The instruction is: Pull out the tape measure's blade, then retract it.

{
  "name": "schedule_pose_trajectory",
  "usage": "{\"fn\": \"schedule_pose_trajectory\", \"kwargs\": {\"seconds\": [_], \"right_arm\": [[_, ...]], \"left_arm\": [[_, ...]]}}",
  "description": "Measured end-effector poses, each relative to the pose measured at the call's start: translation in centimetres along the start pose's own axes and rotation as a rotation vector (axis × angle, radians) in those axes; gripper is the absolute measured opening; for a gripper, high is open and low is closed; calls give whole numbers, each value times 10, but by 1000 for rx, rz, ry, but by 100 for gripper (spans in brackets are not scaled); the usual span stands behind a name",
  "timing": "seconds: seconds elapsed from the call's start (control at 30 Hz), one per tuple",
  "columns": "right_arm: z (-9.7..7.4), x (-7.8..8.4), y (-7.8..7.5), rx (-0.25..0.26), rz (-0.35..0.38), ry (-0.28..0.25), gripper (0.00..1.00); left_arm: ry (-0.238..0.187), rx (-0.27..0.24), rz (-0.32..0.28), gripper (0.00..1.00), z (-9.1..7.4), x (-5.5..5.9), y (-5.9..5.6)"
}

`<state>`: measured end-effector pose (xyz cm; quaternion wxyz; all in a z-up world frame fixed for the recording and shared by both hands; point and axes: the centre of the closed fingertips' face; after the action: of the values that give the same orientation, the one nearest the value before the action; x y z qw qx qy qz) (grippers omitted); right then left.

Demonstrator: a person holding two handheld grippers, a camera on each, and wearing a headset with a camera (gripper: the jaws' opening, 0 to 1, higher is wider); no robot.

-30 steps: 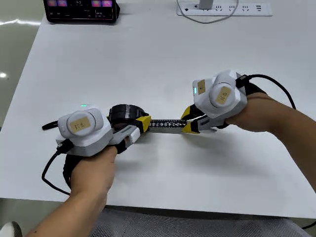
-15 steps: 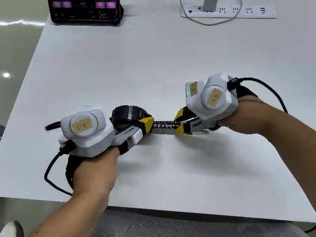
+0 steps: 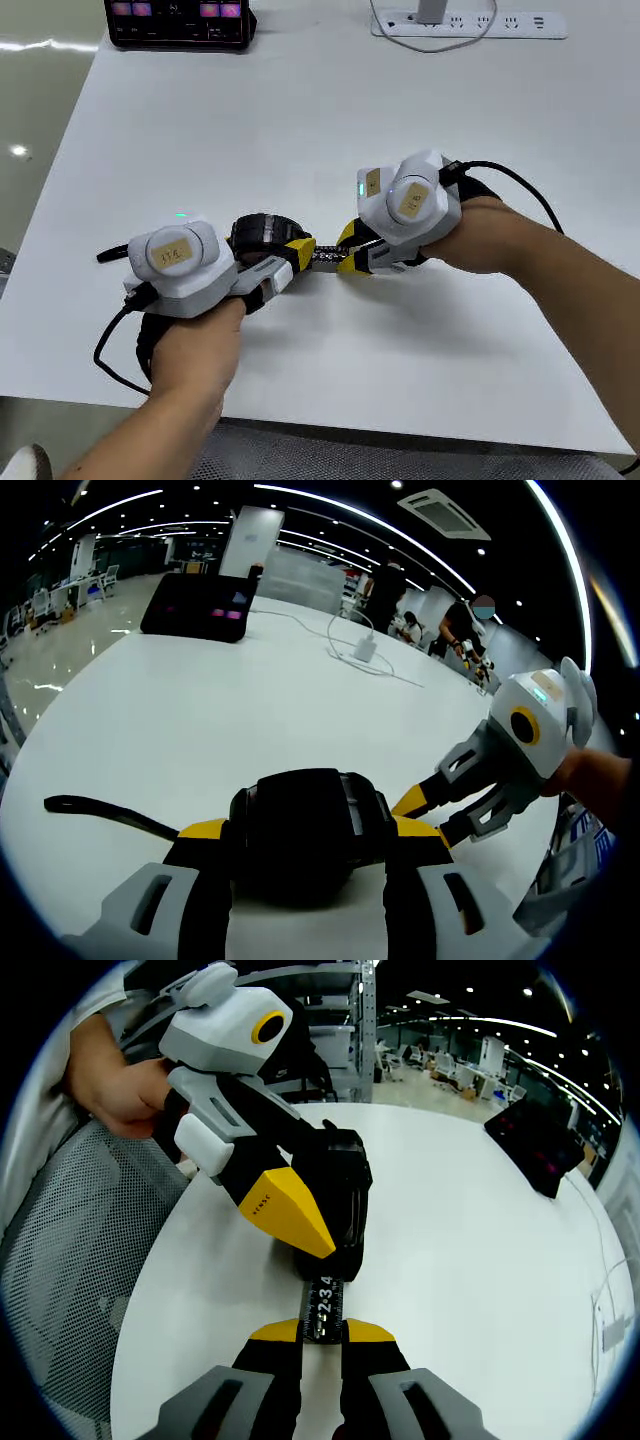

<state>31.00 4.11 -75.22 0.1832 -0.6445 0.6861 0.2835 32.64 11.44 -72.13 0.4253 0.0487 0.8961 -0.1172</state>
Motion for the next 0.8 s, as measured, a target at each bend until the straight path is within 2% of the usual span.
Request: {"fn": "schedule_pose_trajectory", "kwargs": {"seconds": [0.6,0.8], "right_arm": [[14,-18,1,-10,2,-32,11],[15,-18,1,-14,6,-34,11]], "left_arm": [[0,-1,-4,57,1,0,1],[-2,-3,0,57,2,1,2]]}}
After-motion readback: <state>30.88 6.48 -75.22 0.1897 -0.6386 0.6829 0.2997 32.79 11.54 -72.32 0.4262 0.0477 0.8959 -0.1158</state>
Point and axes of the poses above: the centre of the closed fingertips' face, and the gripper's own axes: z roughly forward along the fingers, y roughly to its left, x roughly out of its underside, and after that the axes turned 10 degrees about z, right-handed
